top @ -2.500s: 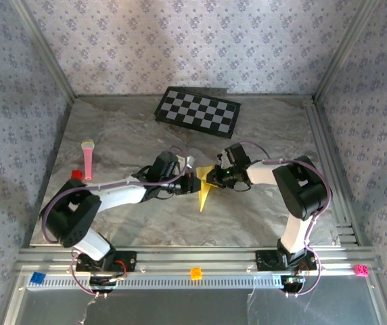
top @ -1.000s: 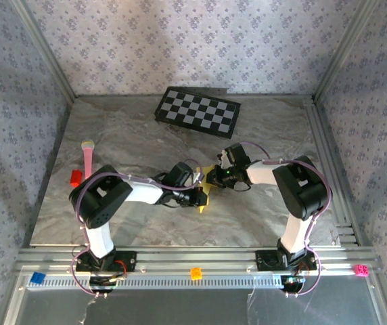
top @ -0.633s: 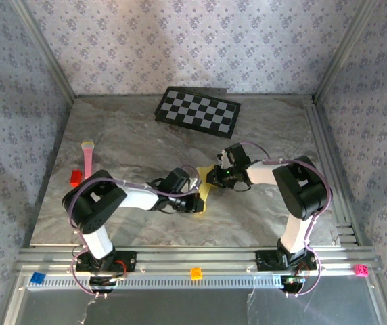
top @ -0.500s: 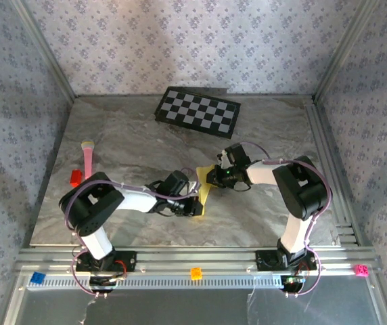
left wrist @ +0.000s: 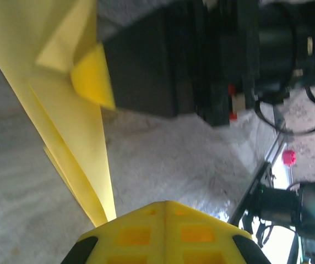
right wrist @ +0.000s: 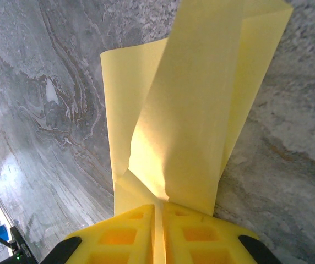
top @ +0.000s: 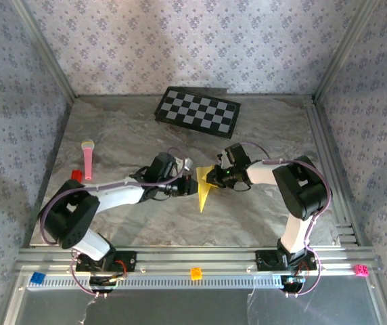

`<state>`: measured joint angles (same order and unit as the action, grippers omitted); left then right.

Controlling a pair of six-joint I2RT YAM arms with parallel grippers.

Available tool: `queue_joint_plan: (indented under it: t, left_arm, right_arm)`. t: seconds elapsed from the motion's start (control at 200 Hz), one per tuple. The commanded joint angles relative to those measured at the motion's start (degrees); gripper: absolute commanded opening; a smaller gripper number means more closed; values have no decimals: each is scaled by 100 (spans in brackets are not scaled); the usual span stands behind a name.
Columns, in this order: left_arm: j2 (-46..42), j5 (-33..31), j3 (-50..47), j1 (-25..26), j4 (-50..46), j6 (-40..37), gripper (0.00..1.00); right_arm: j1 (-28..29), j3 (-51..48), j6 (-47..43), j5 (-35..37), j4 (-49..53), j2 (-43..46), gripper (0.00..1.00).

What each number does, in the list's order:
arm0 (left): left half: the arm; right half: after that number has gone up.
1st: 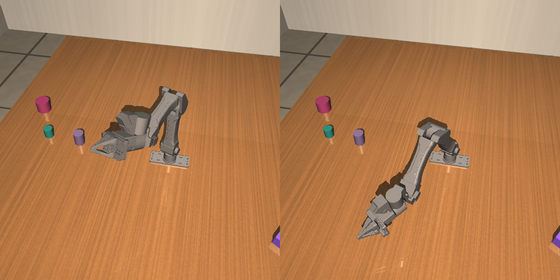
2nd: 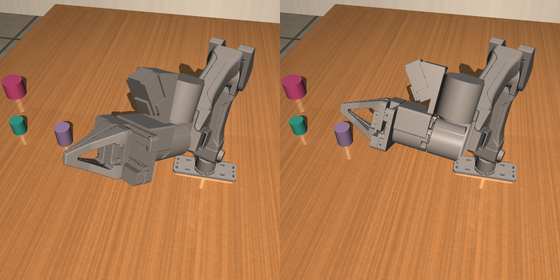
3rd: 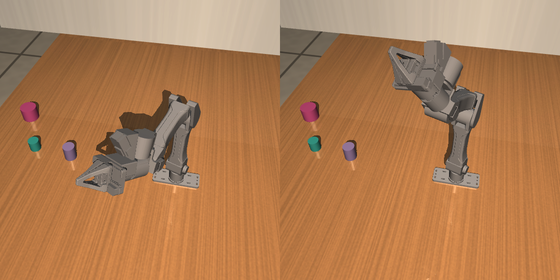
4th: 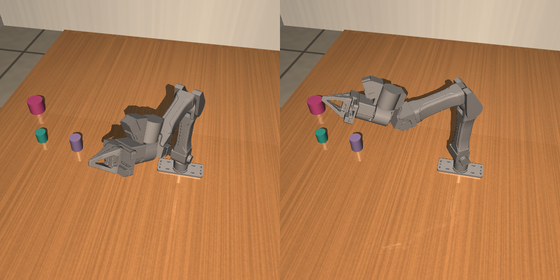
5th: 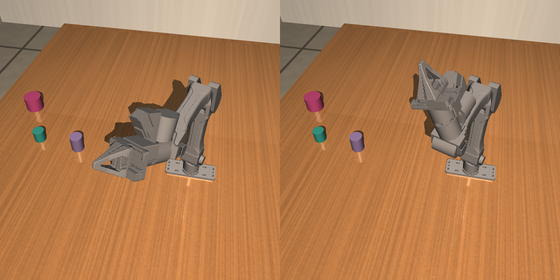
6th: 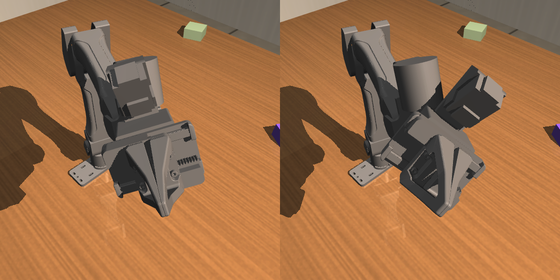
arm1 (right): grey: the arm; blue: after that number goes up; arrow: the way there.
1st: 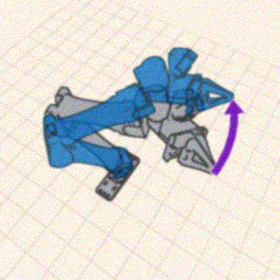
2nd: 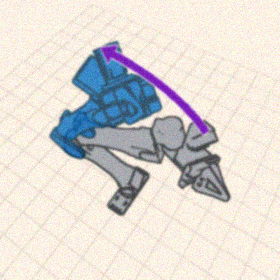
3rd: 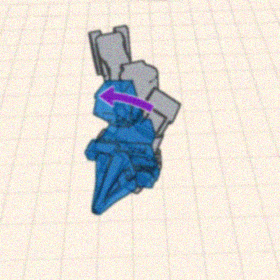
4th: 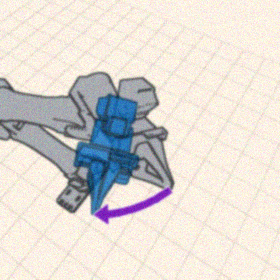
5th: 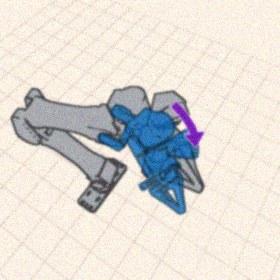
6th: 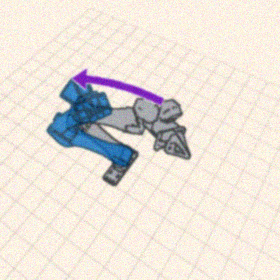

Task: Fold a paper plane with a square sheet of paper (pick it up from the middle)
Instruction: Fold the wing for the fifth time at the center of the table.

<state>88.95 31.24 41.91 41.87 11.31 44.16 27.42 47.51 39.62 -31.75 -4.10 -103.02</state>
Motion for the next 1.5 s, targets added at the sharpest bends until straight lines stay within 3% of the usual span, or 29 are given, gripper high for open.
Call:
queue_joint_plan:
  t: [0.0,0.115,0.835,1.034,1.244,1.499]
  left_arm:
    - [456,131,286,31,108,80,0]
    - [747,124,356,107,494,316,0]
    - [1637,-655,662,508,-540,-108,0]
    - [1559,-677,196,586,-499,-192,0]
    - [1277,-532,-222,602,-498,-532,0]
    - [1197,-332,-416,513,-271,-831,0]
  right_arm:
    - [62,-116,29,416,268,-328,15]
    - [66,-123,56,419,249,-315,15]
    - [76,-162,46,420,256,-274,15]
    - [21,-120,-26,411,400,59,16]
    - [-277,-248,-229,590,709,967,19]
    - [-187,-424,-573,228,683,1397,15]
